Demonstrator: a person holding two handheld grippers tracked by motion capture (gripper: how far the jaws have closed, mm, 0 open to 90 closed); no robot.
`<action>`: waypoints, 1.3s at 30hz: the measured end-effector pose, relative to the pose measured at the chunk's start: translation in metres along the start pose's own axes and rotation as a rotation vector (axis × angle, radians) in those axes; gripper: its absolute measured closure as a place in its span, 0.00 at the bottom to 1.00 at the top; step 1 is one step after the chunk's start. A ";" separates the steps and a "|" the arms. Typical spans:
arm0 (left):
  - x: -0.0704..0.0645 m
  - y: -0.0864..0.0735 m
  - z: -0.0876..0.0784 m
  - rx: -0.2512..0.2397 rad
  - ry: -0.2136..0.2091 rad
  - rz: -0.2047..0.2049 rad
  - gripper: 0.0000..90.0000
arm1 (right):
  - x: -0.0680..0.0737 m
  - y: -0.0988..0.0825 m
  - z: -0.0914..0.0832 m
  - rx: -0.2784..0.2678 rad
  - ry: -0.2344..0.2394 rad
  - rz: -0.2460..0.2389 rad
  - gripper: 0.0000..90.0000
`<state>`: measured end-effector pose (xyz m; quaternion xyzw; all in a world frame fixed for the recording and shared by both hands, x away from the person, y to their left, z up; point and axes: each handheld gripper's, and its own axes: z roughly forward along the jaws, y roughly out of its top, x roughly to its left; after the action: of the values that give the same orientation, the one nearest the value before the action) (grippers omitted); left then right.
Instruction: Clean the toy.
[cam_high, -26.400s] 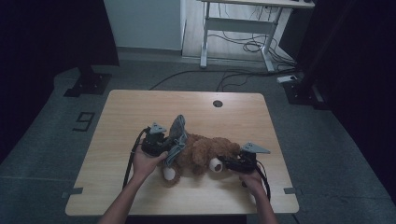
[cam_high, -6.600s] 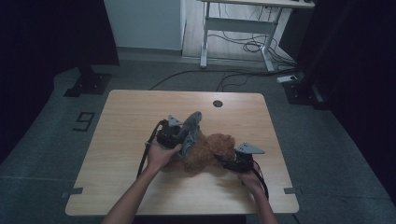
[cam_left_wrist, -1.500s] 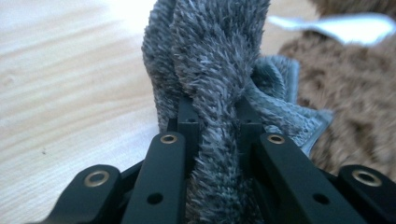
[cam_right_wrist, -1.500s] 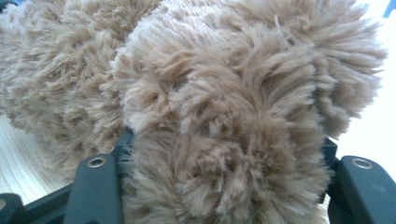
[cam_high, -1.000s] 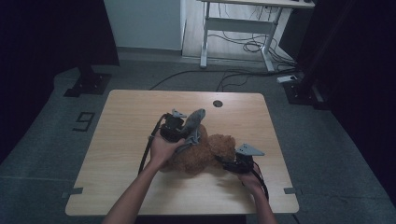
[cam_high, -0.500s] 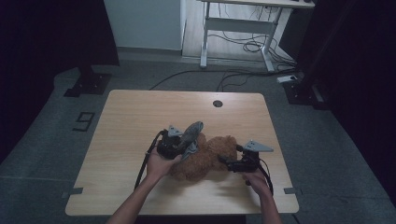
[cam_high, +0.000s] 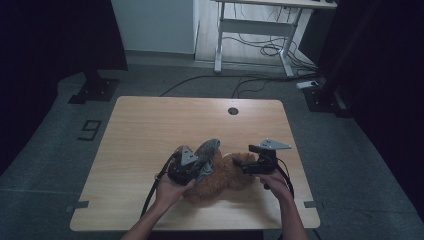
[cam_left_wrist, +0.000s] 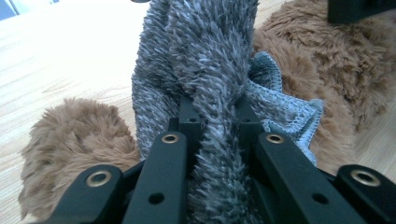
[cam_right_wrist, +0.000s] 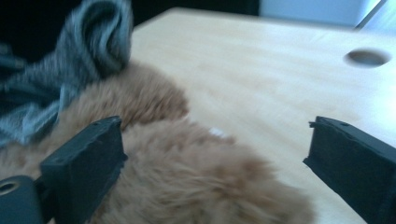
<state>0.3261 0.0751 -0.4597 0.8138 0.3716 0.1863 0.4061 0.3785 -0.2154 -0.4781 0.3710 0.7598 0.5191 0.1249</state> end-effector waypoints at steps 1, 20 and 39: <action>0.000 -0.001 0.000 -0.001 -0.002 0.001 0.87 | 0.003 -0.002 0.004 0.042 0.010 -0.009 0.00; 0.013 0.006 -0.016 -0.041 -0.008 -0.028 0.87 | 0.019 -0.022 0.019 0.081 0.004 -0.044 0.45; 0.052 0.038 0.034 -0.013 0.012 -0.092 0.86 | -0.011 -0.005 0.056 -0.042 -0.148 -0.147 0.40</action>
<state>0.3980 0.0818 -0.4497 0.7921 0.4099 0.1746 0.4172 0.4160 -0.1847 -0.5087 0.3489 0.7625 0.4956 0.2264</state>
